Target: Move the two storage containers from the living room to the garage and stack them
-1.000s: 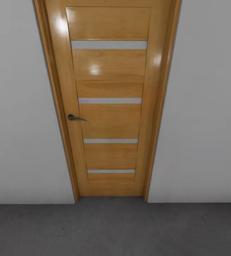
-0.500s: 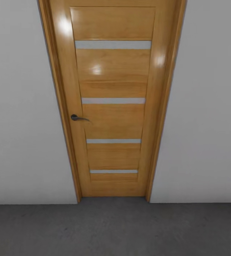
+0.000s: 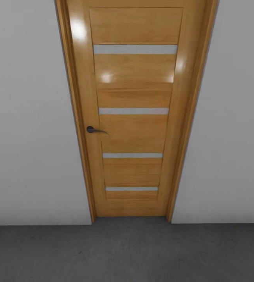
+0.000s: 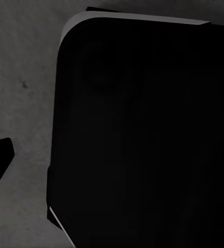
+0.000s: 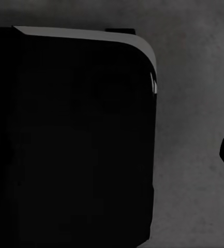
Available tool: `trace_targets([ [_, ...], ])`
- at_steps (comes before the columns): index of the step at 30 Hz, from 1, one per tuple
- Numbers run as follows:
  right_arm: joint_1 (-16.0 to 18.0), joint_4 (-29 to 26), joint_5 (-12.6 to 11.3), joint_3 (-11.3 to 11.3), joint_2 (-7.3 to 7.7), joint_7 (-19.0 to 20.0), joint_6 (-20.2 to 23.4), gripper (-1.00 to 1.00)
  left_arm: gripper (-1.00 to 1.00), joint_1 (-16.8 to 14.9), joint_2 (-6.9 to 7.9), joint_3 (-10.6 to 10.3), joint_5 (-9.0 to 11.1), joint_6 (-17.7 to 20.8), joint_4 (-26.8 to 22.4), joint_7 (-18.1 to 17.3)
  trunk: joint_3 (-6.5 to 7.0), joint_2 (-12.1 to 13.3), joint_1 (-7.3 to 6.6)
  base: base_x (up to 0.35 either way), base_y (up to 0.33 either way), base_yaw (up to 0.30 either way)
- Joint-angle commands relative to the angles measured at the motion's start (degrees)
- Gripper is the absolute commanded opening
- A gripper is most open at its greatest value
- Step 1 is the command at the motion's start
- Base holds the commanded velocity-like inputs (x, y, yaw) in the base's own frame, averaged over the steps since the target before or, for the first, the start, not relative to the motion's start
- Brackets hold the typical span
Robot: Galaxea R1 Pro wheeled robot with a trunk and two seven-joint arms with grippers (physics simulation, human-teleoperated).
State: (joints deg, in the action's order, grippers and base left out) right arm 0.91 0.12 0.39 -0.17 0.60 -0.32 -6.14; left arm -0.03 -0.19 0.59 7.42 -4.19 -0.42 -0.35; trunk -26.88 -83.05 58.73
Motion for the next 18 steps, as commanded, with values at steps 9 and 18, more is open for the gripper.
trace_targets([
  [9,0.04,0.05,0.05,-0.01,-0.06,-0.09,-0.18,1.00,1.00,0.01,0.01,0.02,0.49,-0.12,-0.02,-0.04,-0.05,-0.03,0.00,0.067,0.008,0.000],
  [18,0.04,0.05,-0.01,-0.03,-0.10,-0.08,0.20,1.00,1.00,0.01,0.02,0.02,0.49,-0.12,-0.02,-0.06,-0.05,-0.03,0.00,0.296,0.000,0.000],
])
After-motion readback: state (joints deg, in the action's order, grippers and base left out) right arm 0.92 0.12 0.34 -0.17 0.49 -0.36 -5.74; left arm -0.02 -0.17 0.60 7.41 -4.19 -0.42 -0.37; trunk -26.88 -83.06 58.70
